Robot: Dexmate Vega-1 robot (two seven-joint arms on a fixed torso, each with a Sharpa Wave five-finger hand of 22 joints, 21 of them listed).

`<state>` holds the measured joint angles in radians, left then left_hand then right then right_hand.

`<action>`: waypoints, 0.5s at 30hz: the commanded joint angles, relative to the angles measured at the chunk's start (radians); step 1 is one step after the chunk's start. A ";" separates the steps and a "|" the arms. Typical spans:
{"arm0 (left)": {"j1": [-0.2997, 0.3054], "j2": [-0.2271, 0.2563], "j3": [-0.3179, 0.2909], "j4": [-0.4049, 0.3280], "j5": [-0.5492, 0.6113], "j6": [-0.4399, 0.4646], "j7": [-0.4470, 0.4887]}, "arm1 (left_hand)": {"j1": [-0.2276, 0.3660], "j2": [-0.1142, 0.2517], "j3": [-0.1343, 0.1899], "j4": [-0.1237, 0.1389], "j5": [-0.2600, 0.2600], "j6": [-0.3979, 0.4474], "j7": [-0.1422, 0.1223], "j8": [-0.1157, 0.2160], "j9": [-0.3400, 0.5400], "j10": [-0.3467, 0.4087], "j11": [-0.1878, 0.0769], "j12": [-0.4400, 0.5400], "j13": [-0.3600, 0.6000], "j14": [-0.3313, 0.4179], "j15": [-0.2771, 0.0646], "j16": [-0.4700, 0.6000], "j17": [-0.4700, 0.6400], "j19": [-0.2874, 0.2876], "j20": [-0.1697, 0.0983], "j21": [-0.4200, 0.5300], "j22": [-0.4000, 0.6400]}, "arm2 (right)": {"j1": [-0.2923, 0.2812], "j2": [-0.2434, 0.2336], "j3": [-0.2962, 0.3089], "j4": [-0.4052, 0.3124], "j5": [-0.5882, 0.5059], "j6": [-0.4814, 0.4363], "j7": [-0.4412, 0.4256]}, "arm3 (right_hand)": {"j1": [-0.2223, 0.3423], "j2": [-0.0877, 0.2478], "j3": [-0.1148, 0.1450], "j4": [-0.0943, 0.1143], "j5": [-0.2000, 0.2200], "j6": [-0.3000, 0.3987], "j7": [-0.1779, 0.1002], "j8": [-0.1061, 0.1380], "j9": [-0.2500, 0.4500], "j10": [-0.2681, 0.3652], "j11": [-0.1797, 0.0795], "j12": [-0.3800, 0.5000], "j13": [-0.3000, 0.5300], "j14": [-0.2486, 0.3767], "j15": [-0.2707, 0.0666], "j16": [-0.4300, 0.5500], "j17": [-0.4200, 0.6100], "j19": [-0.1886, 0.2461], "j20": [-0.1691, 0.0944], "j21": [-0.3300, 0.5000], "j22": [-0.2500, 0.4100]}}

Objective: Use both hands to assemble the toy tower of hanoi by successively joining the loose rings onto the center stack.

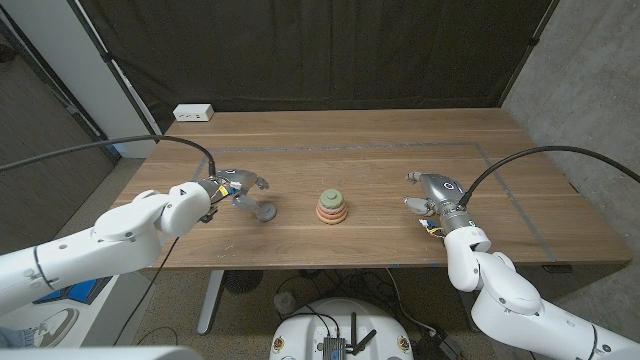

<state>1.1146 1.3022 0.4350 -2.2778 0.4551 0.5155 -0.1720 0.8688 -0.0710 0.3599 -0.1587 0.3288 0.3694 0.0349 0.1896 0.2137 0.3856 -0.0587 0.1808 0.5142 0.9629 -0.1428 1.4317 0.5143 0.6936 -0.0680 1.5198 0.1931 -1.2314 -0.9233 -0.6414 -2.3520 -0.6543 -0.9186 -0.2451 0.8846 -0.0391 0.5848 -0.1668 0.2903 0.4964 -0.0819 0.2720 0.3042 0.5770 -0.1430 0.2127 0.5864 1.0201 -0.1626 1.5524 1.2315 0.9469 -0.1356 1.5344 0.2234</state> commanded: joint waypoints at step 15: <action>-0.041 -0.059 0.060 0.072 0.070 -0.063 -0.035 | 0.004 -0.011 -0.009 -0.002 -0.003 0.010 -0.004 0.011 -0.003 0.008 -0.002 0.009 -0.008 0.004 -0.076 0.002 -0.002 -0.003 -0.138 0.006 0.005 | 0.016 -0.016 -0.019 -0.015 0.000 -0.029 0.006 | -0.002 0.008 0.005 0.005 0.000 0.004 0.007 -0.001 0.006 0.006 0.006 0.001 0.002 -0.005 -0.051 -0.006 0.001 -0.002 -0.081 0.003 0.002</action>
<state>1.0795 1.2675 0.4799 -2.2284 0.5031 0.4718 -0.2035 0.8688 -0.0710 0.3530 -0.1602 0.3288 0.3678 0.0339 0.1899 0.2090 0.3856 -0.0589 0.1857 0.5049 0.9628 -0.1428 1.4317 0.5095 0.6935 -0.0680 1.5195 0.1931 -1.2172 -0.9343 -0.6575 -2.3630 -0.6558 -0.9417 -0.2386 0.8846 -0.0391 0.5877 -0.1640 0.2903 0.4964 -0.0819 0.2720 0.3091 0.5808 -0.1393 0.2127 0.5863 1.0201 -0.1626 1.5524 1.2315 0.9471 -0.1356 1.5343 0.2229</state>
